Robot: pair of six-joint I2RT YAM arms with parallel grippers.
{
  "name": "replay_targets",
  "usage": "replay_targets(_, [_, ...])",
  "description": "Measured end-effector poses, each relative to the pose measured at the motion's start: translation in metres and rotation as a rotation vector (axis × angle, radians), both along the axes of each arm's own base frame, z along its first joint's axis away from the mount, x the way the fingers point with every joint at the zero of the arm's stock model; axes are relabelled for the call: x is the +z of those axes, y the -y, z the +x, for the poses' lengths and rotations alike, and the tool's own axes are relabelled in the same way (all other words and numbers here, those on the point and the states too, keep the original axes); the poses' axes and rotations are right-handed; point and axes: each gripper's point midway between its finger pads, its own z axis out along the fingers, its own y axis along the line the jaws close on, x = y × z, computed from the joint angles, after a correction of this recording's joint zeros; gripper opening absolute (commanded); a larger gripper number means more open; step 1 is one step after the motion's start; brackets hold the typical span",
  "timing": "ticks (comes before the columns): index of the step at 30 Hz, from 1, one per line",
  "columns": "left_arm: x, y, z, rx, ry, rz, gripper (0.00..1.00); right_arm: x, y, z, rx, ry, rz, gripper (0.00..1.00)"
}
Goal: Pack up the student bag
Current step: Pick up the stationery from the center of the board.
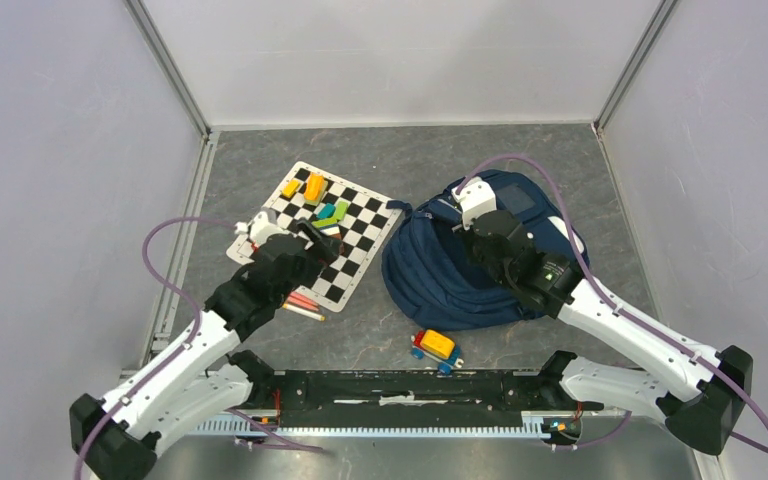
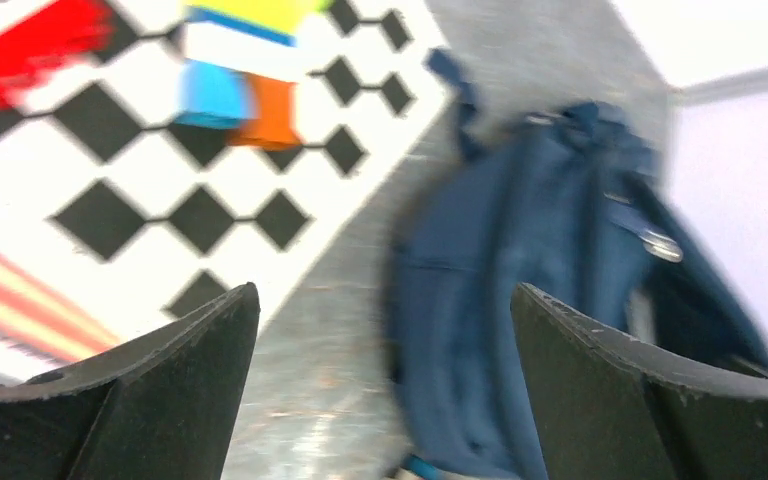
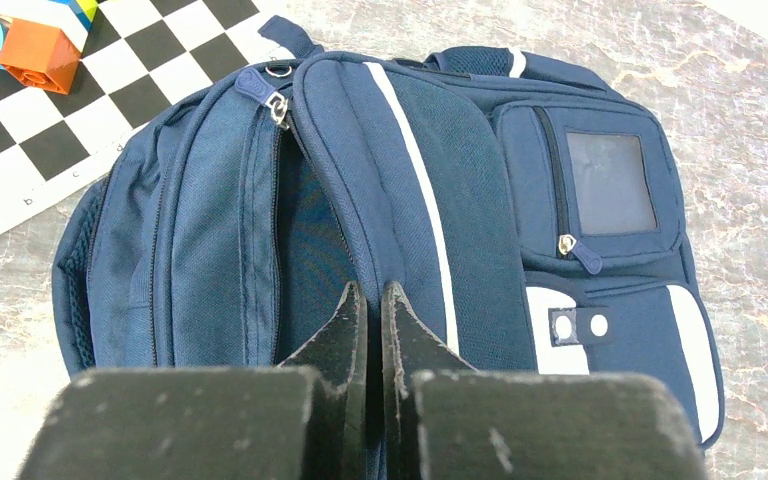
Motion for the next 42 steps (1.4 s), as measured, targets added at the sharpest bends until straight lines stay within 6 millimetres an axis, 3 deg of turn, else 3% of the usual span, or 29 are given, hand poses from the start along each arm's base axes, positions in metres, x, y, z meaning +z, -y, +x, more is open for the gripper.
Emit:
replay_targets(3, [-0.052, -0.04, -0.006, 0.087, -0.146, 0.079, 1.0, -0.001, -0.001, 0.0, 0.002, -0.003, 0.003, 0.0])
replay_targets(6, [-0.097, -0.057, -0.028, 0.097, -0.301, 0.173, 0.99, -0.003, -0.001, -0.001, 0.003, -0.008, 0.006, 0.0])
replay_targets(10, [-0.124, -0.072, -0.048, 0.115, -0.422, 0.259, 0.92, -0.005, -0.002, -0.001, 0.004, -0.011, 0.01, 0.0])
replay_targets(15, [-0.136, -0.083, -0.057, 0.159, -0.47, 0.291, 0.81, -0.005, -0.002, -0.001, 0.003, -0.011, 0.013, 0.0])
replay_targets(27, [-0.166, -0.091, -0.07, 0.194, -0.555, 0.322, 0.71, -0.008, -0.004, -0.001, 0.005, -0.009, 0.021, 0.0])
replay_targets(42, [-0.172, -0.079, -0.074, 0.135, -0.565, 0.335, 0.52, -0.012, -0.007, -0.001, 0.016, -0.013, 0.028, 0.0])
